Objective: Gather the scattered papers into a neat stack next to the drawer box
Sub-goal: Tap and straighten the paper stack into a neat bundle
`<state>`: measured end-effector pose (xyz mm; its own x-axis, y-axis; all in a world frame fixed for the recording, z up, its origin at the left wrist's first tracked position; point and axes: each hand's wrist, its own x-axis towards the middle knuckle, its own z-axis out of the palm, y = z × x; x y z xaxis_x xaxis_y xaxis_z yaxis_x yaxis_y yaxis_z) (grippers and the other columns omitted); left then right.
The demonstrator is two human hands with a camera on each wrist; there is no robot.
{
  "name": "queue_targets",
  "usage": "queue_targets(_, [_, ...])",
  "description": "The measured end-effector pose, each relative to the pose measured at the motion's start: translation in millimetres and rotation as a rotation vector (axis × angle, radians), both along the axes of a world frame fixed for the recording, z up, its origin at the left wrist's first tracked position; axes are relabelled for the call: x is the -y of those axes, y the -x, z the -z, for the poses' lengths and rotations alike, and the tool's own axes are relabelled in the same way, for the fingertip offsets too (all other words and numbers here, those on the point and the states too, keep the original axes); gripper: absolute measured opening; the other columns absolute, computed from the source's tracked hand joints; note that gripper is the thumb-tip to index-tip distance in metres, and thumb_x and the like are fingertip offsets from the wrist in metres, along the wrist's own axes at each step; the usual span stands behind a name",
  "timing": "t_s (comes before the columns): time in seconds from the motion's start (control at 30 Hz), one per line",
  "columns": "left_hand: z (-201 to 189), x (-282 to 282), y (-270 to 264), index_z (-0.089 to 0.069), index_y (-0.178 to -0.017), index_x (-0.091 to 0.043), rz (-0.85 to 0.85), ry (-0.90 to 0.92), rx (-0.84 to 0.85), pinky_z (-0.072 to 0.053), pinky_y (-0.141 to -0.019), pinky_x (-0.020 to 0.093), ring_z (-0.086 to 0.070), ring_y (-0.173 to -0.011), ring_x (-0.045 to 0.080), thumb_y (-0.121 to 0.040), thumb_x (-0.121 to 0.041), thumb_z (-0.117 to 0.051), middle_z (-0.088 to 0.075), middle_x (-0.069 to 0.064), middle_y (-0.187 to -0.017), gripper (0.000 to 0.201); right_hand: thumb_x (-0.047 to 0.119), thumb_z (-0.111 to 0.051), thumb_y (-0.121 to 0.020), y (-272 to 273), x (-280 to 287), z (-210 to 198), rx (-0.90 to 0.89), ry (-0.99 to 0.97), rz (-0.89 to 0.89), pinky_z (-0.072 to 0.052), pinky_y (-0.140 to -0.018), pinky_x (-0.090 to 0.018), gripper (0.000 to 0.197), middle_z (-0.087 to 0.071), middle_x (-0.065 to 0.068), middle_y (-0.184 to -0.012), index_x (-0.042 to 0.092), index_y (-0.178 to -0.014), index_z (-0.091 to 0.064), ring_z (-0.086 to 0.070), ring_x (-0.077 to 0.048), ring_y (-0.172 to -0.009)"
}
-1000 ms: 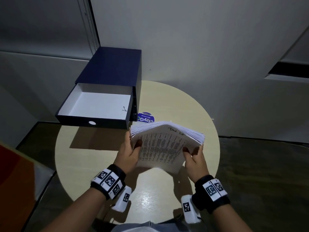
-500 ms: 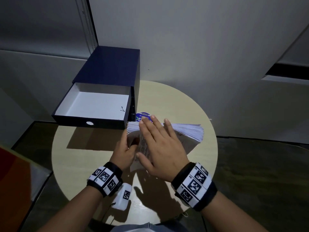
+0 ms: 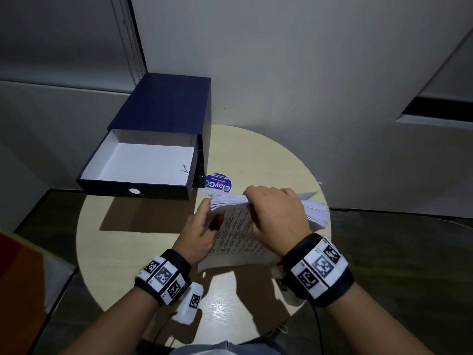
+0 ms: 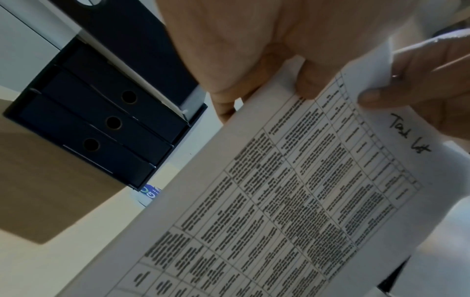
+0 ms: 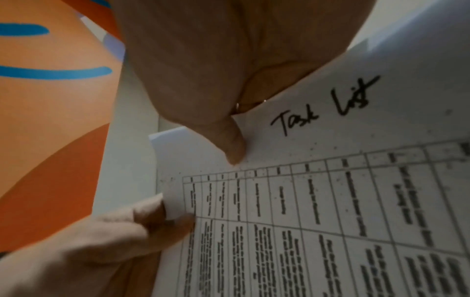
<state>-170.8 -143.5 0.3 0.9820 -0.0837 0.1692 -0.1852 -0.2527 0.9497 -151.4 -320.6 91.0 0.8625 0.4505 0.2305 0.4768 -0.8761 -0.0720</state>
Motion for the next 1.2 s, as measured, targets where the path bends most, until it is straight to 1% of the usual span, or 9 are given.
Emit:
queue_targets(0.13, [11.9, -16.9, 3.2, -0.052, -0.113, -0.024, 0.041, -0.146, 0.061, -0.056, -0.078, 0.036, -0.067, -0.094, 0.011, -0.091, -0.033, -0.057, -0.069, -0.008, -0.101, 0.024, 0.018, -0.051, -0.076, -2.6, 28.0, -2.1, -0.098, -0.29, 0.03, -0.048, -0.063, -0.037, 0.017, -0.07, 0.003, -0.08, 0.023, -0.089, -0.062, -0.063, -0.029, -0.078])
queue_targets(0.3, [40.7, -71.9, 9.0, -0.062, -0.1, -0.028, -0.011, -0.206, -0.165, -0.056, -0.077, 0.034, -0.067, -0.085, 0.008, -0.074, -0.032, -0.074, -0.072, -0.007, -0.091, 0.028, 0.004, -0.065, -0.085, -8.5, 77.8, 0.3, -0.166, -0.725, 0.107, -0.051, -0.066, -0.026, 0.017, -0.068, 0.005, -0.076, 0.021, -0.082, -0.063, -0.063, -0.013, -0.073])
queue_targets(0.43, [51.0, -98.9, 17.0, -0.066, -0.099, -0.018, -0.132, 0.246, -0.292, -0.054, -0.069, 0.03, -0.064, -0.078, 0.016, -0.054, -0.031, -0.089, -0.07, 0.002, -0.086, 0.052, -0.003, -0.065, -0.087, -4.3, 106.0, 32.9, -0.333, -1.03, 0.193, -0.054, -0.071, -0.036, 0.016, -0.071, -0.004, -0.084, 0.013, -0.087, -0.066, -0.067, -0.025, -0.084])
queue_targets(0.53, [59.0, -97.2, 19.3, -0.06, -0.118, -0.007, -0.155, 0.562, -0.357, -0.058, -0.076, 0.034, -0.068, -0.093, 0.027, -0.049, -0.037, -0.094, -0.07, 0.013, -0.108, 0.082, 0.002, -0.062, -0.092, 2.9, 102.2, 76.7, -0.435, -1.203, 0.32, -0.057, -0.069, -0.038, 0.016, -0.072, -0.002, -0.091, 0.017, -0.091, -0.065, -0.067, -0.025, -0.086])
queue_targets(0.63, [60.0, -81.1, 17.0, -0.063, -0.118, -0.007, -0.201, 0.465, -0.323, -0.05, -0.095, 0.048, -0.063, -0.109, 0.037, -0.074, -0.033, -0.077, -0.067, 0.019, -0.118, 0.053, 0.008, -0.054, -0.097, 14.2, 81.1, 117.1, -0.579, -1.202, 0.362, -0.051, -0.064, -0.03, 0.017, -0.068, 0.002, -0.09, 0.024, -0.095, -0.056, -0.064, -0.018, -0.084])
queue_targets(0.77, [52.5, -50.2, 17.8, -0.067, -0.099, -0.021, -0.273, 0.17, -0.141, -0.049, -0.087, 0.034, -0.063, -0.096, 0.011, -0.081, -0.024, -0.064, -0.067, 0.001, -0.101, 0.018, 0.01, -0.047, -0.101, 28.4, 60.2, 141.5, -0.593, -1.175, 0.384, -0.052, -0.071, -0.028, 0.011, -0.062, 0.001, -0.102, 0.019, -0.107, -0.044, -0.061, -0.013, -0.092])
queue_targets(0.9, [67.2, -41.4, 31.3, -0.061, -0.102, -0.03, -0.385, 0.104, -0.202, -0.047, -0.075, 0.027, -0.061, -0.088, -0.004, -0.082, -0.034, -0.064, -0.067, -0.017, -0.094, 0.02, 0.013, -0.049, -0.1, 40.4, 60.6, 158.7, -0.607, -1.168, 0.441, -0.057, -0.074, -0.032, 0.018, -0.062, 0.0, -0.106, 0.022, -0.112, -0.041, -0.063, -0.017, -0.099])
queue_targets(1.03, [77.5, -42.5, 38.1, -0.059, -0.106, -0.035, -0.34, 0.094, -0.243, -0.05, -0.072, 0.023, -0.064, -0.097, 0.009, -0.082, -0.033, -0.071, -0.068, -0.007, -0.104, 0.027, 0.005, -0.058, -0.095, 51.0, 70.7, 160.8, -0.611, -1.171, 0.494, -0.048, -0.061, -0.006, 0.038, -0.059, 0.01, -0.106, 0.024, -0.122, -0.041, -0.057, -0.002, -0.095])
queue_targets(1.2, [64.0, -33.7, 30.5, -0.059, -0.096, -0.033, -0.37, 0.243, -0.176, -0.053, -0.072, 0.03, -0.062, -0.087, 0.012, -0.072, -0.047, -0.071, -0.065, -0.007, -0.095, 0.03, 0.01, -0.069, -0.088, 37.6, 78.7, 150.2, -0.457, -1.339, 0.486, -0.053, -0.075, -0.017, 0.041, -0.064, 0.007, -0.108, 0.02, -0.123, -0.05, -0.064, -0.001, -0.095])
